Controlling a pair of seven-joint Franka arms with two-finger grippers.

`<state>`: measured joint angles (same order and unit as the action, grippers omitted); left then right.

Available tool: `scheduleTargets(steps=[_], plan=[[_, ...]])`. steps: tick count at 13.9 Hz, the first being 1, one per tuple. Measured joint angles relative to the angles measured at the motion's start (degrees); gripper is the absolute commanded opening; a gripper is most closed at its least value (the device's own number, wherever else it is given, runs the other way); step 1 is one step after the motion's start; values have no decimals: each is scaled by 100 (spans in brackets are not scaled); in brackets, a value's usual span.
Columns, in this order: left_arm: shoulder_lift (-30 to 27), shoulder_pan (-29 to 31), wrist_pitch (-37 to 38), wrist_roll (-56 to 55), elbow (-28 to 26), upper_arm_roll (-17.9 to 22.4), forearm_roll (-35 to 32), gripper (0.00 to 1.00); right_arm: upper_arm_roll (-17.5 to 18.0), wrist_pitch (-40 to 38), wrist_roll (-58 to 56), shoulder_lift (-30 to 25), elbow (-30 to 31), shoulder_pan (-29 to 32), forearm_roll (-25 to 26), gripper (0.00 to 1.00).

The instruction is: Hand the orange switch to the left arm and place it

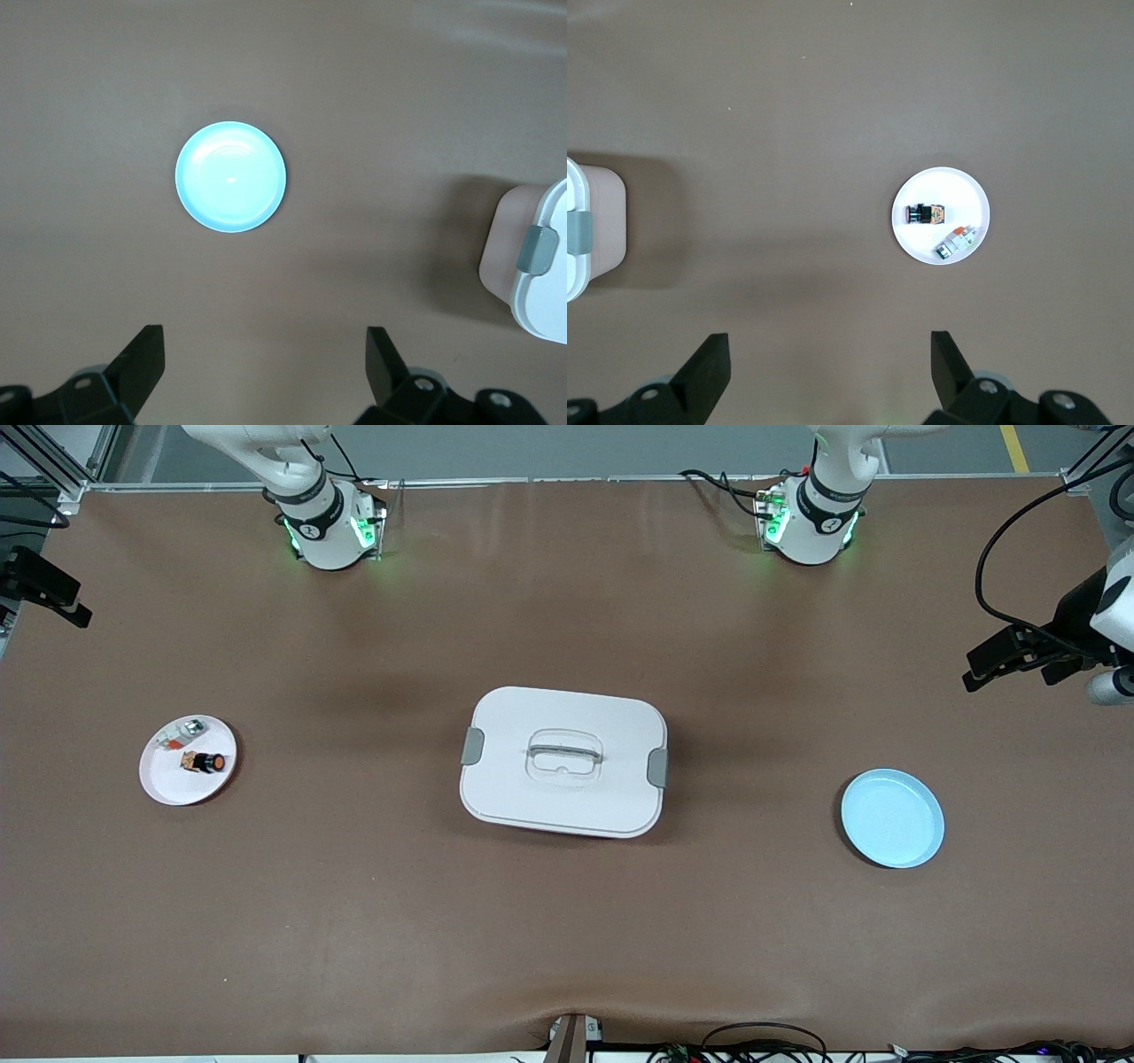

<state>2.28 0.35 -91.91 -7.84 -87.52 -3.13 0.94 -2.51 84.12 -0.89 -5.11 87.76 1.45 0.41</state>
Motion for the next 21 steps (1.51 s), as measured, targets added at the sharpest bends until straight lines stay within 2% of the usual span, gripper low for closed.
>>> scheduleTargets(steps=[21], plan=[[18, -49, 0, 3, 133, -20, 0, 100, 20, 12, -3, 0, 0, -38, 0, 100]])
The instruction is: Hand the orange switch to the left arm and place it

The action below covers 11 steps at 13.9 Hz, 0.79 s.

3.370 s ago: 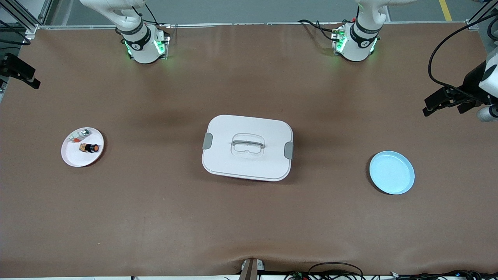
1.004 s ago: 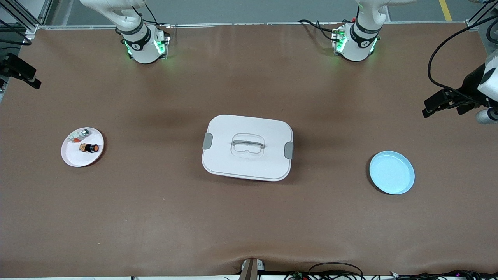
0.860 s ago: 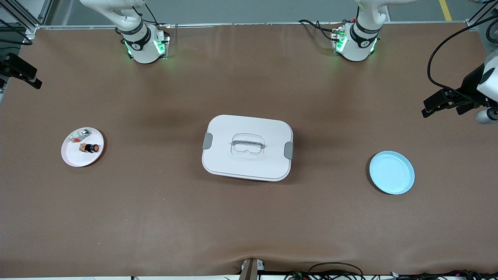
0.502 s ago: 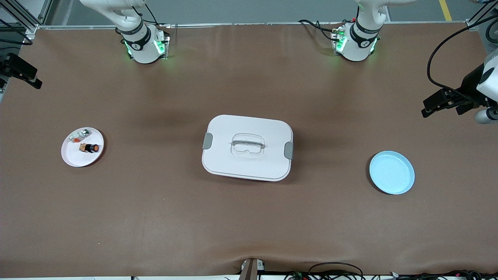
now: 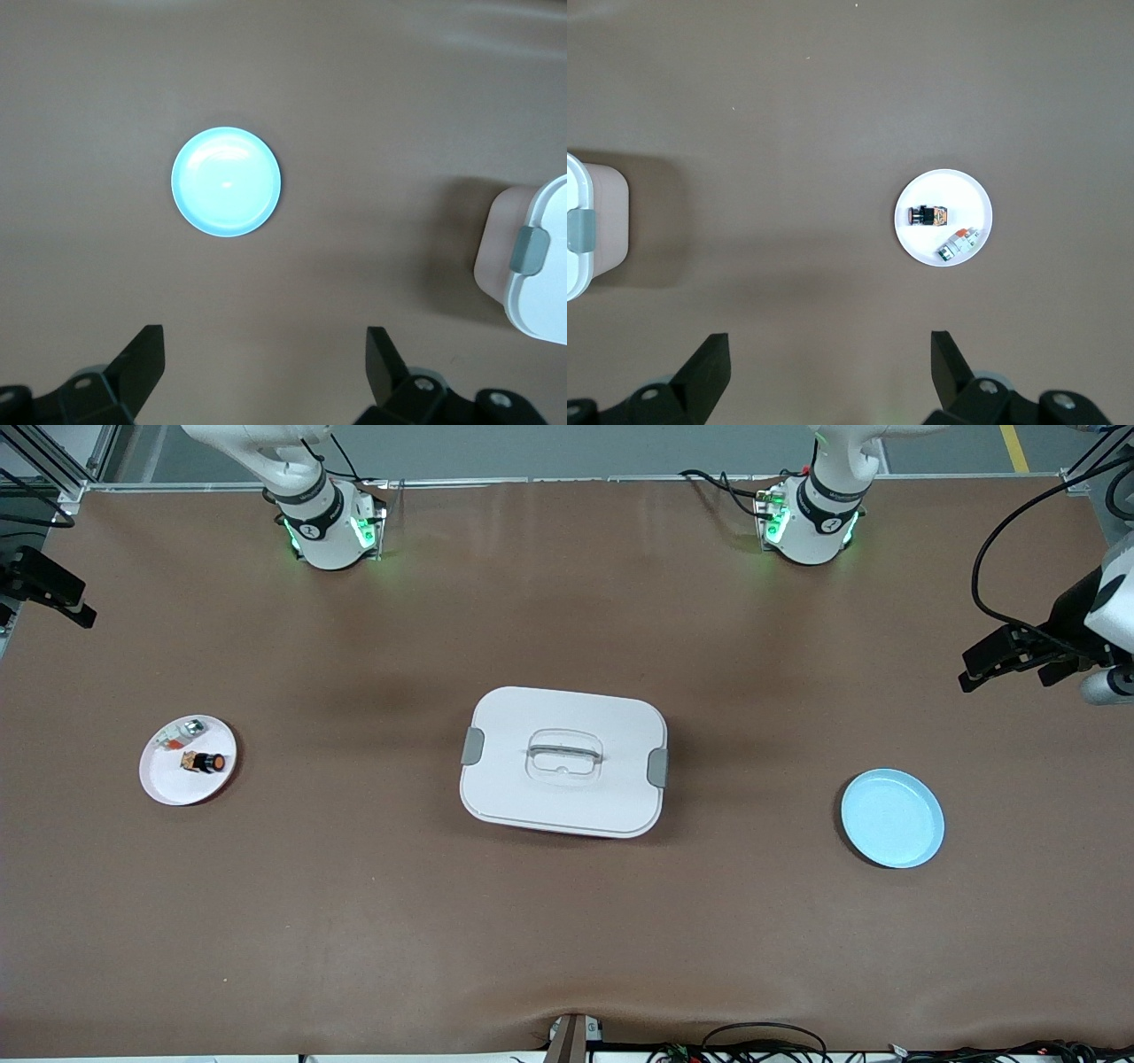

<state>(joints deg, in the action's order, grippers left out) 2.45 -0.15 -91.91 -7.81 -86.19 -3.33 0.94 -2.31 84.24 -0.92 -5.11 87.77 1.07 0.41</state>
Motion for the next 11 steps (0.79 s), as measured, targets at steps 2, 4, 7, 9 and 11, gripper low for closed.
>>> scheduleTargets(steps=[2, 4, 7, 9, 11], plan=[[0, 1, 0, 0, 57, 0, 0, 100, 0, 0, 0, 0, 0, 0, 0, 100], [0, 2, 0, 0, 61, 0, 0, 100, 0, 0, 0, 0, 0, 0, 0, 100], [0, 6, 0, 0, 61, 2, 0, 100, -1, 0, 0, 0, 0, 0, 2, 100], [0, 9, 0, 0, 61, 2, 0, 100, -1, 0, 0, 0, 0, 0, 2, 100], [0, 17, 0, 0, 61, 4, 0, 100, -1, 0, 0, 0, 0, 0, 3, 100]])
